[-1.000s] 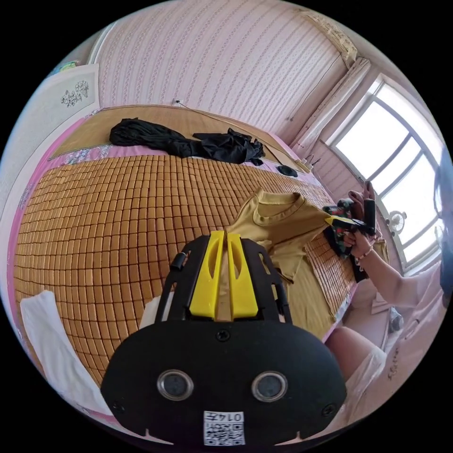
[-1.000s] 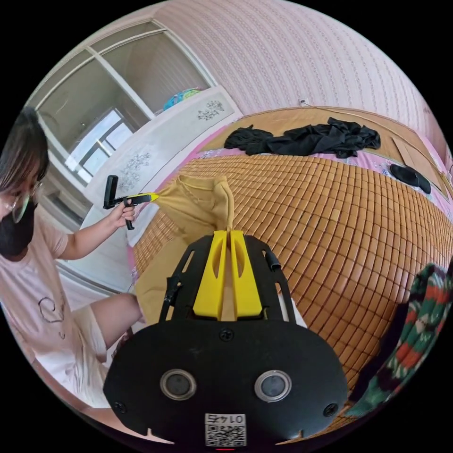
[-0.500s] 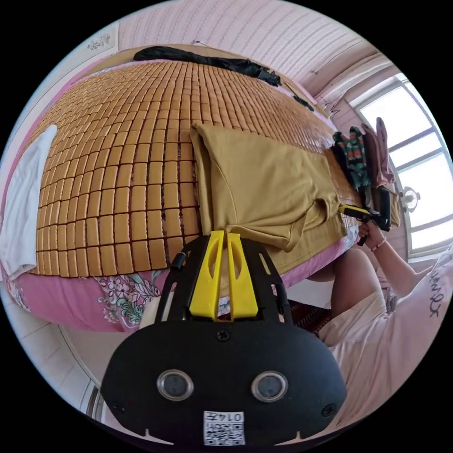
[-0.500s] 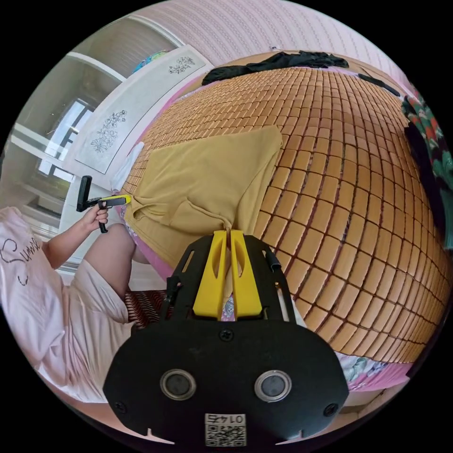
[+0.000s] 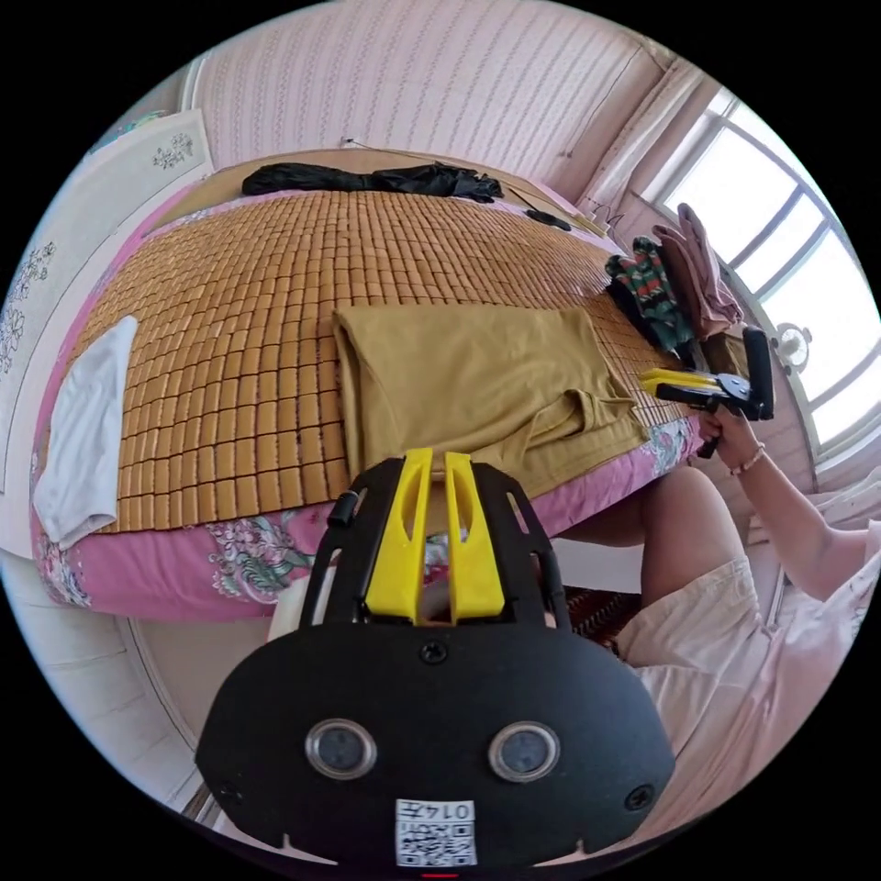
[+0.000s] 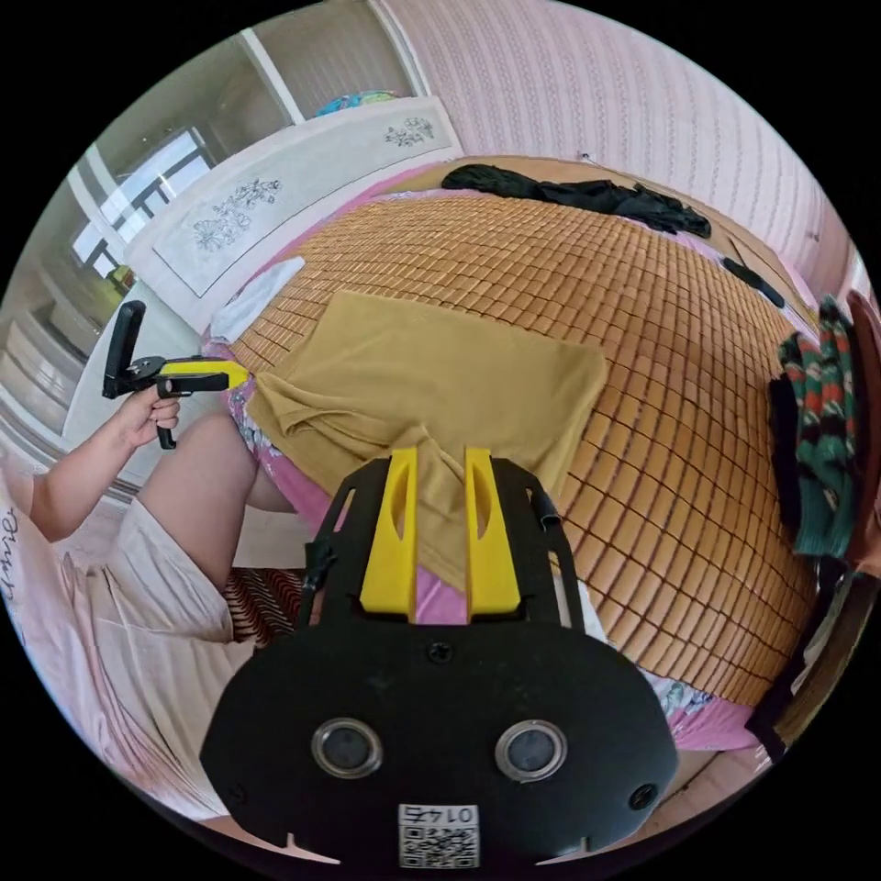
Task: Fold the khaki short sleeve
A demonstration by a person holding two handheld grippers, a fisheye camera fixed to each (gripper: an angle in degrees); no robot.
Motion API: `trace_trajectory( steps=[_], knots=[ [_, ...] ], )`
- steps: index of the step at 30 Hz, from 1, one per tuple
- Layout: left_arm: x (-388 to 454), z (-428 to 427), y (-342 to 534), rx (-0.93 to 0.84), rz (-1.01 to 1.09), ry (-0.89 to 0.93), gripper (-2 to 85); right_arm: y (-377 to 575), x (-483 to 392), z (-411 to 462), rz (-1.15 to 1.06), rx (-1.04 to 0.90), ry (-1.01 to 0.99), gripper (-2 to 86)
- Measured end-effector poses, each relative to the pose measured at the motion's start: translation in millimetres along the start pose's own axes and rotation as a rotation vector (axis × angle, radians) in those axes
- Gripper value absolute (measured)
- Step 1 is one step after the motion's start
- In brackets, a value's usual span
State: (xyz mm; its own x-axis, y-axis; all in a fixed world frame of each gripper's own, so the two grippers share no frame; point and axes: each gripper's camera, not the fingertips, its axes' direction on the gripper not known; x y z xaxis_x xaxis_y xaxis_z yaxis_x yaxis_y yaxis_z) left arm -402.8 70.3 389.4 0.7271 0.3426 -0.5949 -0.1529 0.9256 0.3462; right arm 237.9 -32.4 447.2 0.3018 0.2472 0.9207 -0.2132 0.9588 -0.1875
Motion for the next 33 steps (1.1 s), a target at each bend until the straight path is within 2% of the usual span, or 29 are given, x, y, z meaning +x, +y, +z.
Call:
trace_trajectory(
  steps=[2, 5, 7, 11, 14, 19, 23, 27, 32, 33],
  knots=[
    [22.0, 24.3, -5.6, -0.035, 0.000, 0.004, 4.9, -20.7, -21.6, 36.1, 0.021, -0.052, -0.013, 10.2],
    [45.8, 59.5, -10.9, -0.125, -0.016, -0.006, 5.5, -27.8, -35.3, 83.5, 0.061, -0.184, 0.042, 7.8],
    [57.3, 69.0, -8.5, -0.185, 0.002, -0.042, 4.6, -22.9, -44.9, 83.7, 0.051, -0.146, 0.072, 4.5],
    [62.0, 57.8, 5.6, -0.164, 0.022, -0.001, 0.9, 0.7, -67.1, 70.0, -0.017, -0.106, 0.002, 2.1],
    [63.8, 46.6, 17.5, -0.167, 0.022, 0.039, 0.5, 26.5, -90.2, 62.6, -0.114, -0.093, 0.027, 2.3],
    [71.2, 37.3, 37.7, -0.145, 0.003, 0.038, 3.1, 47.6, -113.3, 78.4, -0.176, -0.213, 0.129, 3.0],
    [87.0, 10.9, 43.2, -0.076, 0.008, 0.054, 3.8, 34.2, -134.5, 78.4, -0.205, -0.192, 0.137, 1.7],
    [122.4, -0.9, 42.3, -0.074, 0.100, 0.040, 3.6, 7.9, -158.2, 92.6, -0.281, -0.180, 0.099, 0.7],
    [141.1, 25.8, 36.9, -0.132, 0.135, -0.002, 3.8, -7.7, -174.9, 156.0, -0.292, -0.395, 0.143, -0.1],
    [143.9, 34.6, 37.0, -0.129, 0.137, 0.005, 3.7, -6.7, -177.6, 154.7, -0.300, -0.372, 0.148, -0.1]
  ],
)
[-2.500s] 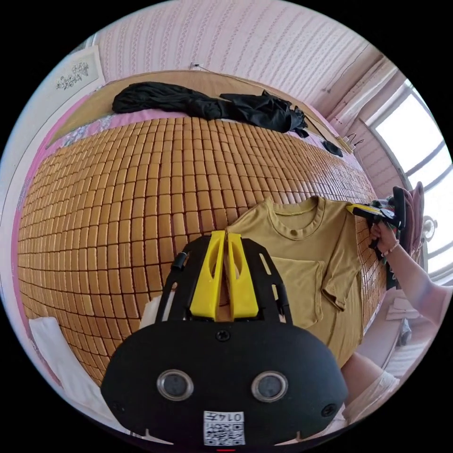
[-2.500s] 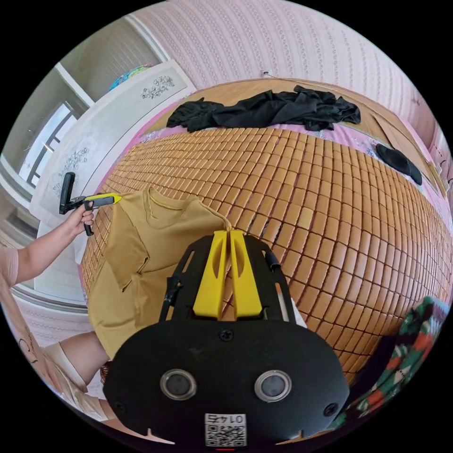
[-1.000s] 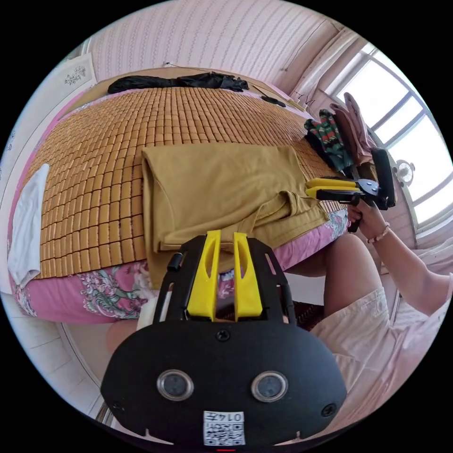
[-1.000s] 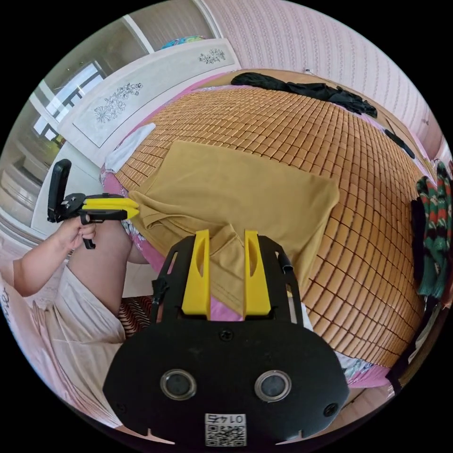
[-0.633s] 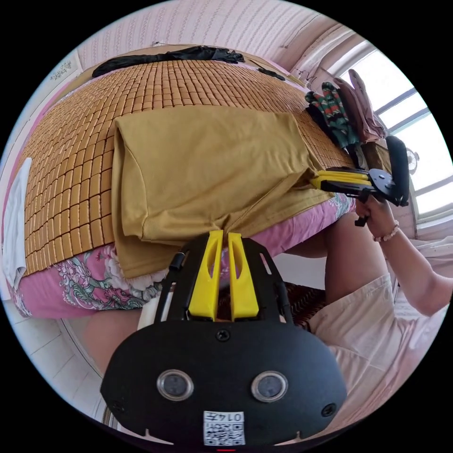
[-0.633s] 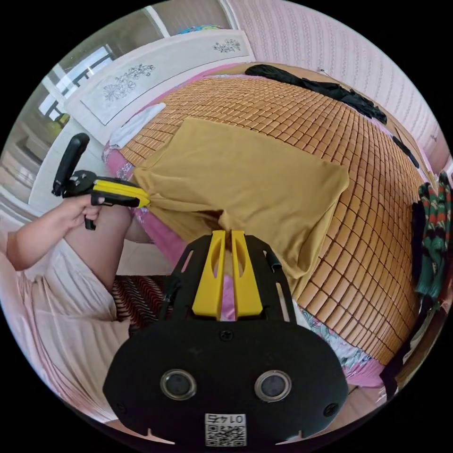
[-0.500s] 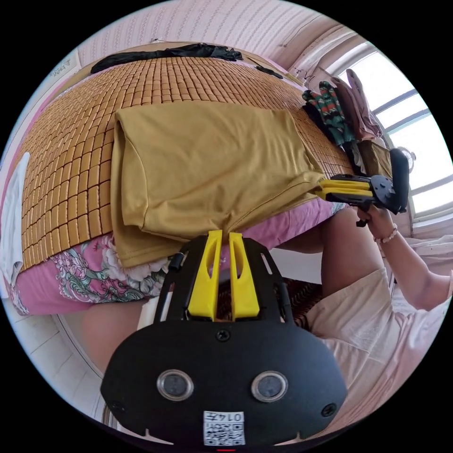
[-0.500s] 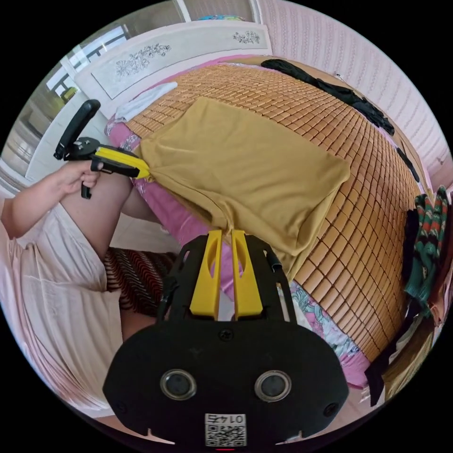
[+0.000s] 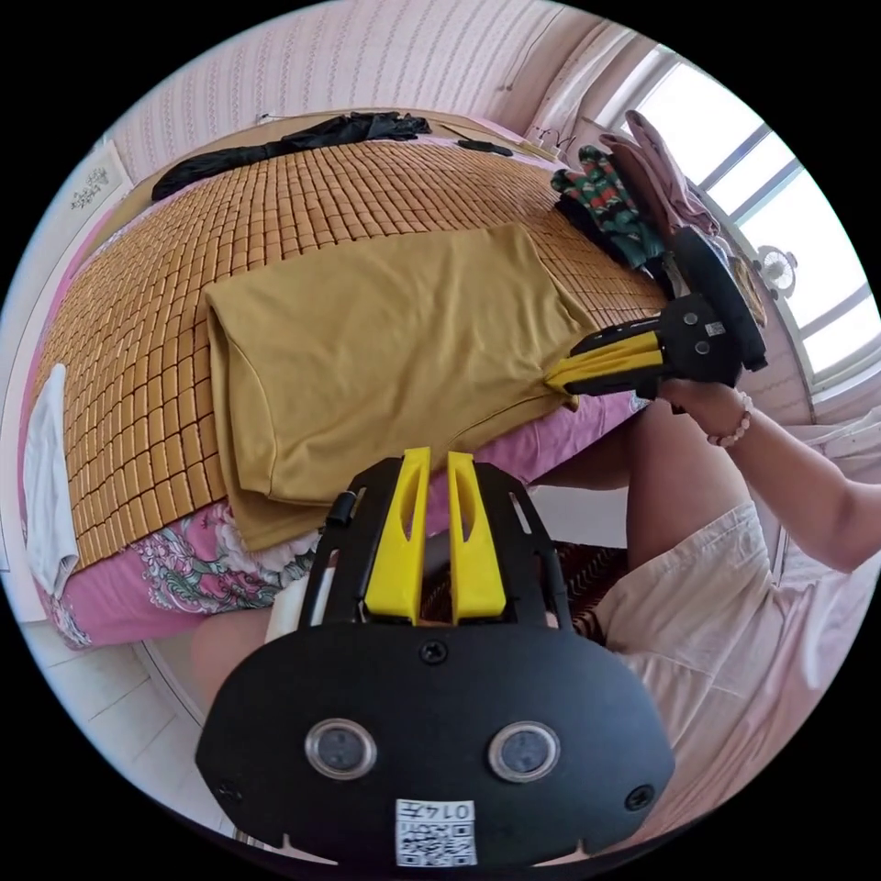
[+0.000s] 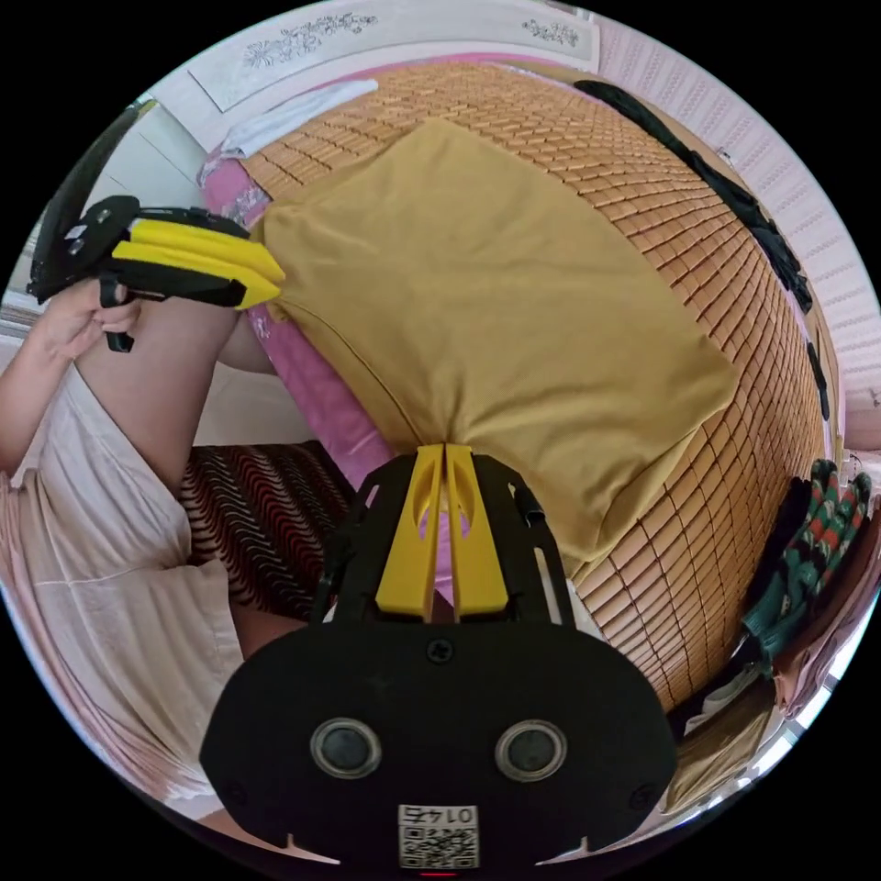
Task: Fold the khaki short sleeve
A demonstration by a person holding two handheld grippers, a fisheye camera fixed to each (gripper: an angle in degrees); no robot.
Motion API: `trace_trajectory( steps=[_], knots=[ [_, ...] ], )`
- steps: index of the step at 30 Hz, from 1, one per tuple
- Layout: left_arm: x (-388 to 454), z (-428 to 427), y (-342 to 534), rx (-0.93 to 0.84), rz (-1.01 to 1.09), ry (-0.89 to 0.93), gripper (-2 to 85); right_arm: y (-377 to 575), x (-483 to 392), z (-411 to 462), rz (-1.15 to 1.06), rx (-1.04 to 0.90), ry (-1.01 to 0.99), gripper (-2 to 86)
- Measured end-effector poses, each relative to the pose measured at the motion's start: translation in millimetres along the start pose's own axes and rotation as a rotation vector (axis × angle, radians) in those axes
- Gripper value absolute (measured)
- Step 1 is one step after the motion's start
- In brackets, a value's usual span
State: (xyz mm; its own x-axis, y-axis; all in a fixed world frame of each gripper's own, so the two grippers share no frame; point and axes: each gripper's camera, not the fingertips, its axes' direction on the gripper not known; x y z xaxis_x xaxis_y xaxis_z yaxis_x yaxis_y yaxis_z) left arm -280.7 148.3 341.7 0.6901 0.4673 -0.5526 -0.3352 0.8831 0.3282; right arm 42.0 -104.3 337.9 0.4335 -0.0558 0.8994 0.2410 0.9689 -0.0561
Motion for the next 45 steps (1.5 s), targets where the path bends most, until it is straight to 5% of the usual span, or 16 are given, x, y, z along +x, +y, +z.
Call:
trace_trajectory(
  steps=[3, 9, 16, 22, 26, 31, 36, 40, 45],
  knots=[
    [7.1, 42.2, 0.3, -0.117, 0.012, -0.055, 3.2, 3.6, -13.3, 3.7, -0.013, 0.043, 0.059, -0.3],
    [17.1, 30.9, 23.3, -0.074, 0.037, -0.053, 0.0, -2.8, -9.5, -7.7, -0.079, 0.009, -0.006, -0.6],
    [75.9, 2.9, 21.9, 0.085, 0.203, -0.127, -0.9, -87.9, 55.8, -62.7, -0.041, 0.200, -0.057, -0.5],
    [99.8, 81.8, 24.2, -0.015, 0.264, -0.088, -1.0, -190.3, 82.8, -4.4, -0.017, 0.040, 0.061, -0.4],
    [102.7, 84.4, 39.6, 0.015, 0.269, -0.086, -1.0, -209.8, 111.9, -16.5, -0.055, -0.082, -0.045, -0.4],
    [114.0, 80.9, 59.4, 0.028, 0.293, -0.057, -1.0, -221.2, 148.1, -24.9, 0.046, -0.048, 0.029, -0.4],
    [114.3, 90.2, 83.4, 0.048, 0.292, -0.052, -0.7, -185.6, 174.6, -53.3, 0.126, 0.068, -0.042, -0.1],
    [134.7, 67.1, 101.5, 0.184, 0.378, -0.068, 1.4, -54.9, 204.8, -122.7, 0.283, 0.321, -0.146, 1.5],
    [171.0, 69.1, 97.5, 0.307, 0.461, 0.025, 8.4, 115.4, 221.8, -131.6, 0.602, 0.281, -0.168, 8.4]
  ],
)
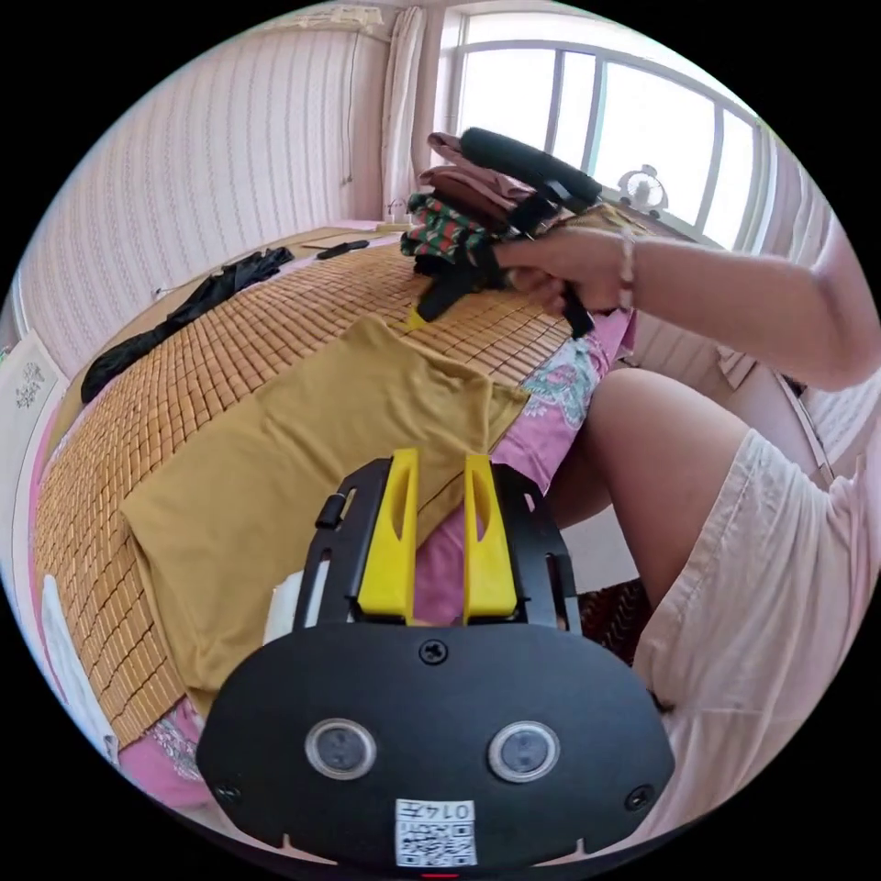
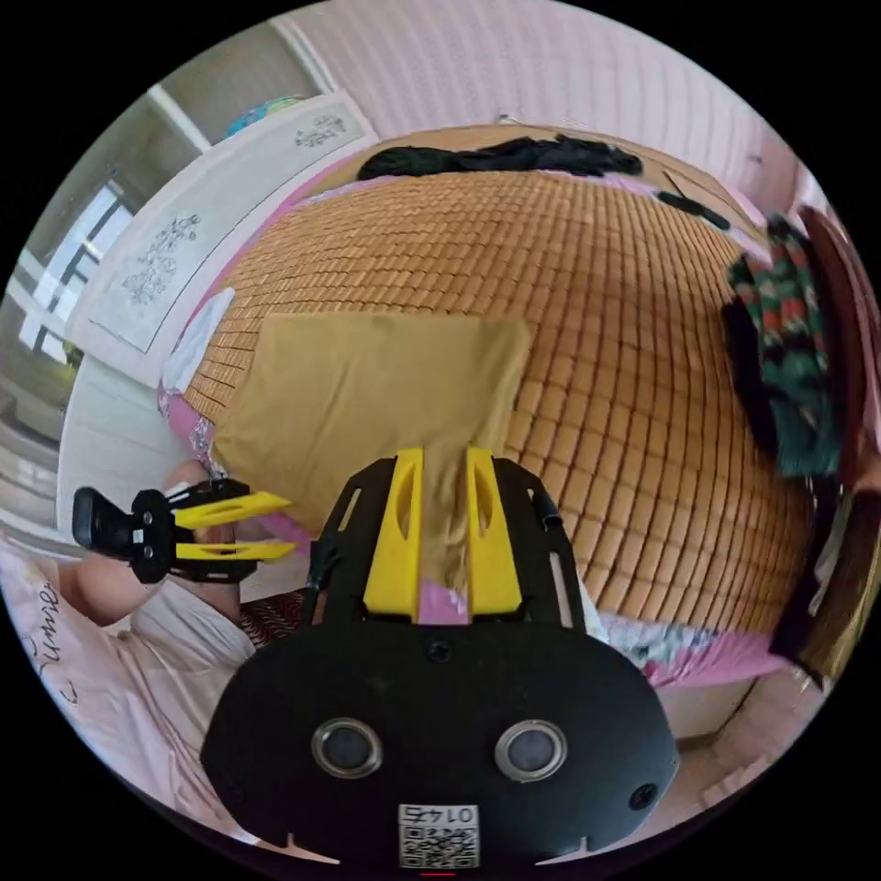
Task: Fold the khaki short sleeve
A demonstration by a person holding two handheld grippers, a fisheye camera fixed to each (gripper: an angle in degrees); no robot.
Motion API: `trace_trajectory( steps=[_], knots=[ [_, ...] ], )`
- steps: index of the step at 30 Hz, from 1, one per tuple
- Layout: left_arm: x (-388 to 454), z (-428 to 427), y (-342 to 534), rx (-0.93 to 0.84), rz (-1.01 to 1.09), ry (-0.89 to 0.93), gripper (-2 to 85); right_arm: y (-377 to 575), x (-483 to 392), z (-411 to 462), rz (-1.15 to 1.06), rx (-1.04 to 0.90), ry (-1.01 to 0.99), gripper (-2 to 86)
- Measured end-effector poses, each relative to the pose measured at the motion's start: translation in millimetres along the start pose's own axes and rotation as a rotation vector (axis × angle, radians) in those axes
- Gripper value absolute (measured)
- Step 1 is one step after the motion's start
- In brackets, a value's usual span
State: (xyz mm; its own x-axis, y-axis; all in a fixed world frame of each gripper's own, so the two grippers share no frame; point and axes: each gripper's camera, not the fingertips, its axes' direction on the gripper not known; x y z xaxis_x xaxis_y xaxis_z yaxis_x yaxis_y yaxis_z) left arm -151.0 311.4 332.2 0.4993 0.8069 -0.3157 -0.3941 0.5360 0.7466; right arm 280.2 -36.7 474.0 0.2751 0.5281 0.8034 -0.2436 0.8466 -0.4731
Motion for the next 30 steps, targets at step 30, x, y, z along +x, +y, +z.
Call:
trace_trajectory(
  steps=[30],
  knots=[
    [77.1, 24.1, -51.4, -0.105, 0.149, 0.069, -0.6, 92.3, 240.1, -71.8, 0.528, 0.386, -0.620, 9.4]
  ],
)
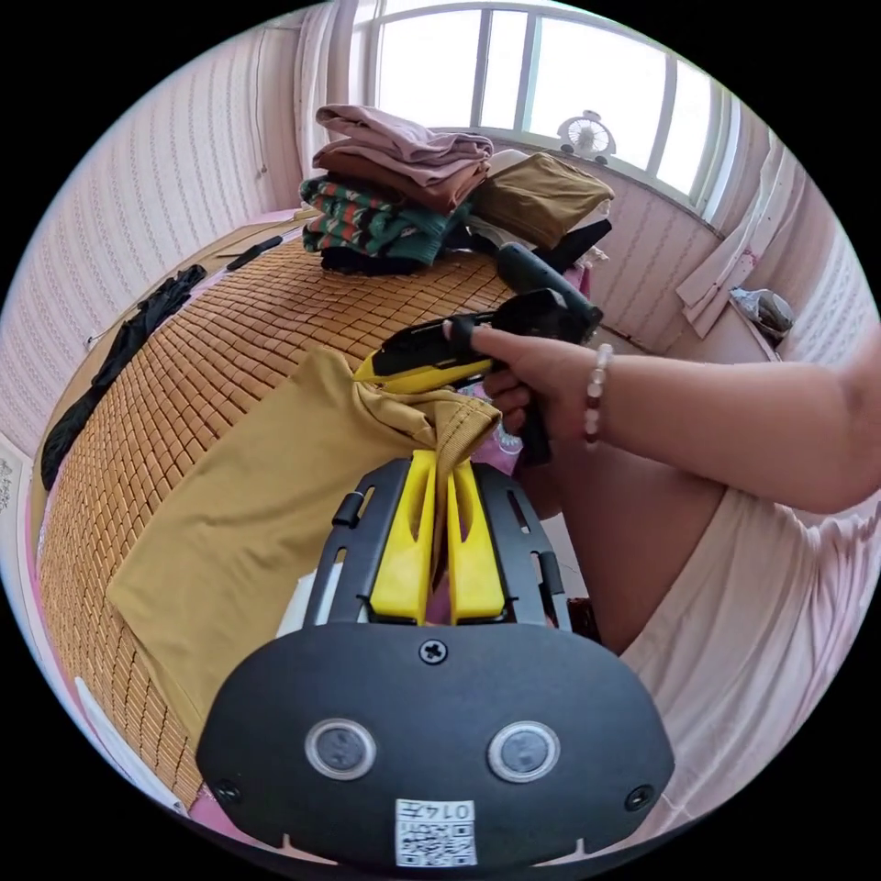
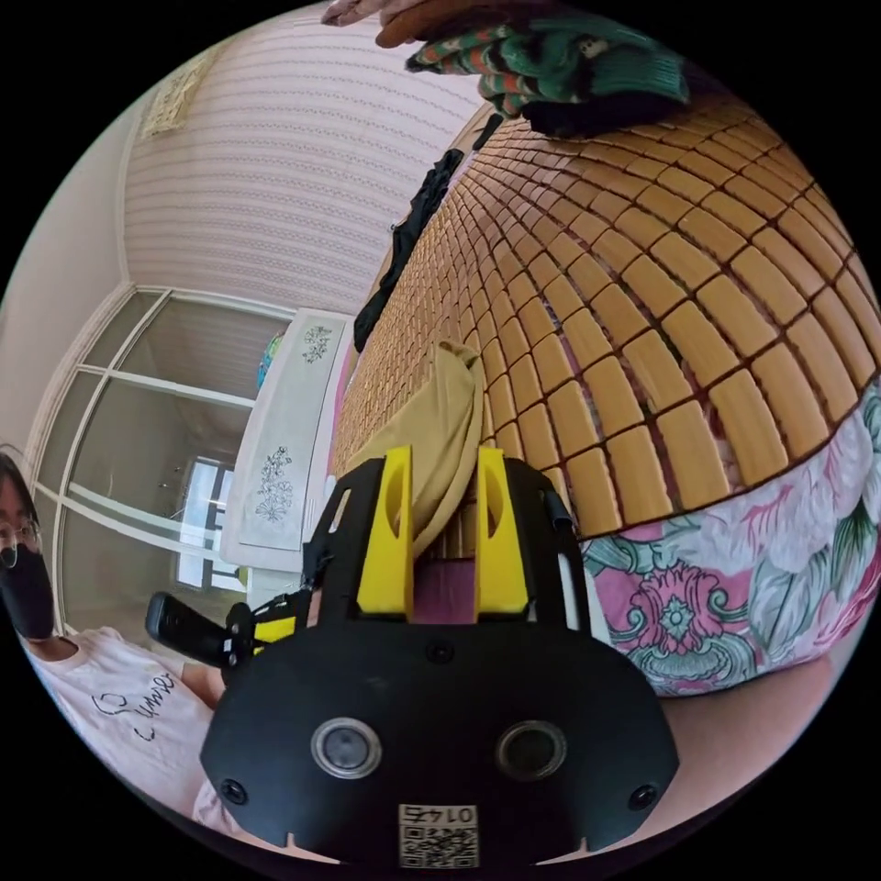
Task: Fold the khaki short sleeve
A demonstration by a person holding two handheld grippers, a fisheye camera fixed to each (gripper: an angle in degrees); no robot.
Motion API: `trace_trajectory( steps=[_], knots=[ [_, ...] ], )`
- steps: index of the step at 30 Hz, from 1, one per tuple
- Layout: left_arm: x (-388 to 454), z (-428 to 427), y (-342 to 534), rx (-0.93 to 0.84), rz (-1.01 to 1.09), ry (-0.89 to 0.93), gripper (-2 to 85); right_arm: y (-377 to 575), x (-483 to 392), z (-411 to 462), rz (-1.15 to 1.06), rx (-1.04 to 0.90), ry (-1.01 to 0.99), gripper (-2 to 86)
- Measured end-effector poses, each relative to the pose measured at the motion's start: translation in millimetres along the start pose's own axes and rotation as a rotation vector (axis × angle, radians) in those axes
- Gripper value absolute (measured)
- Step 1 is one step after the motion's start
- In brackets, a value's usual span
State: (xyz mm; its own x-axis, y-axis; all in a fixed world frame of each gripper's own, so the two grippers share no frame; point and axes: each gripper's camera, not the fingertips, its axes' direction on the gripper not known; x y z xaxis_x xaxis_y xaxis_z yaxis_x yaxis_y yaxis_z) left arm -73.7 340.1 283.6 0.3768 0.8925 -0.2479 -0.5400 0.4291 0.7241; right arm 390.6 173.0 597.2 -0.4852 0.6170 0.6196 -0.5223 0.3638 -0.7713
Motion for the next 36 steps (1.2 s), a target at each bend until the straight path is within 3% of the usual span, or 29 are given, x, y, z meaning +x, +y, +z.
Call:
trace_trajectory(
  steps=[6, 14, 18, 24, 29, 36],
  knots=[
    [1.0, -24.8, -2.3, 0.033, 0.004, 0.026, -0.6, -2.3, 19.0, -19.6, 0.061, 0.020, -0.084, 3.1],
    [-5.2, -53.2, -42.5, 0.219, -0.026, 0.118, -0.7, -2.9, -23.4, -124.7, -0.100, 0.169, -0.053, 1.6],
    [-36.4, -81.2, -51.5, 0.321, -0.166, 0.137, -0.7, -11.6, -63.4, -131.3, -0.191, 0.136, -0.012, 1.5],
    [-127.0, -117.1, 2.6, 0.294, -0.428, 0.079, -0.8, -18.7, -140.0, 5.0, -0.374, -0.132, 0.008, 1.5],
    [-204.8, -112.7, 54.0, 0.204, -0.735, 0.005, -0.8, 0.1, -169.1, 167.7, -0.421, -0.325, 0.202, 1.6],
    [-286.3, -79.8, 84.0, 0.044, -1.032, 0.099, 2.8, 22.7, -178.2, 265.1, -0.442, -0.421, 0.306, 3.2]
  ],
)
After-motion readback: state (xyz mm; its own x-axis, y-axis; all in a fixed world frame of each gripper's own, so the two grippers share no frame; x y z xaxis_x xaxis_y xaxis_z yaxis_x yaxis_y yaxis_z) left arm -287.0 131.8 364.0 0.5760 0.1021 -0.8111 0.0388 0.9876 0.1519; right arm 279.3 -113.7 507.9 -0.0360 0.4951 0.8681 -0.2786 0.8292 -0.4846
